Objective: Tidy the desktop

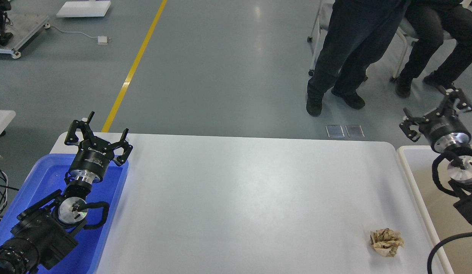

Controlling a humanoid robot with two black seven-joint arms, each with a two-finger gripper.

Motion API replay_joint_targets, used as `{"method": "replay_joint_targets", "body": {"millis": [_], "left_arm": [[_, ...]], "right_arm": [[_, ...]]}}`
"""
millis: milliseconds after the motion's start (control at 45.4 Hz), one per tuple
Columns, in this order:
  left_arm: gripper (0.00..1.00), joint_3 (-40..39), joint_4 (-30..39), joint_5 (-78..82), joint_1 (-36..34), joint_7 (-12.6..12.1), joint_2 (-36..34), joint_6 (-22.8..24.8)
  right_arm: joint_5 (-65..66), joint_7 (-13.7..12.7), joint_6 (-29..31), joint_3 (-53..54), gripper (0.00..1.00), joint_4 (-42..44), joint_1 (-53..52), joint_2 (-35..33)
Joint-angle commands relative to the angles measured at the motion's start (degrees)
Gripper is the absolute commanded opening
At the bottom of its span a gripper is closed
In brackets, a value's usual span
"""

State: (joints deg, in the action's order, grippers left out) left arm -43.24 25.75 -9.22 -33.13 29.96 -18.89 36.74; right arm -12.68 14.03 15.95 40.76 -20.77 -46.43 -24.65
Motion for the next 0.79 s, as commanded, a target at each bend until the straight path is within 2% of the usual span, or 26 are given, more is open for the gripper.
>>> {"method": "replay_joint_targets", "body": {"millis": [0,353,771], "left_arm": [[1.00,0.0,0.0,0.0,0.0,0.0,0.0,0.0],[1.00,0.0,0.0,0.0,0.0,0.0,0.0,0.0],[1.00,0.0,0.0,0.0,0.0,0.0,0.0,0.0]], "right_arm": [[-4.7,-1.4,0.9,2.8,1.00,-2.2,-2.8,8.6],[-4.5,-1.1,1.3,2.3,1.00,-2.3,-2.7,21.0],[-4.4,-1.1,3.7,1.5,1.00,-2.3,1.0,24.6]]}}
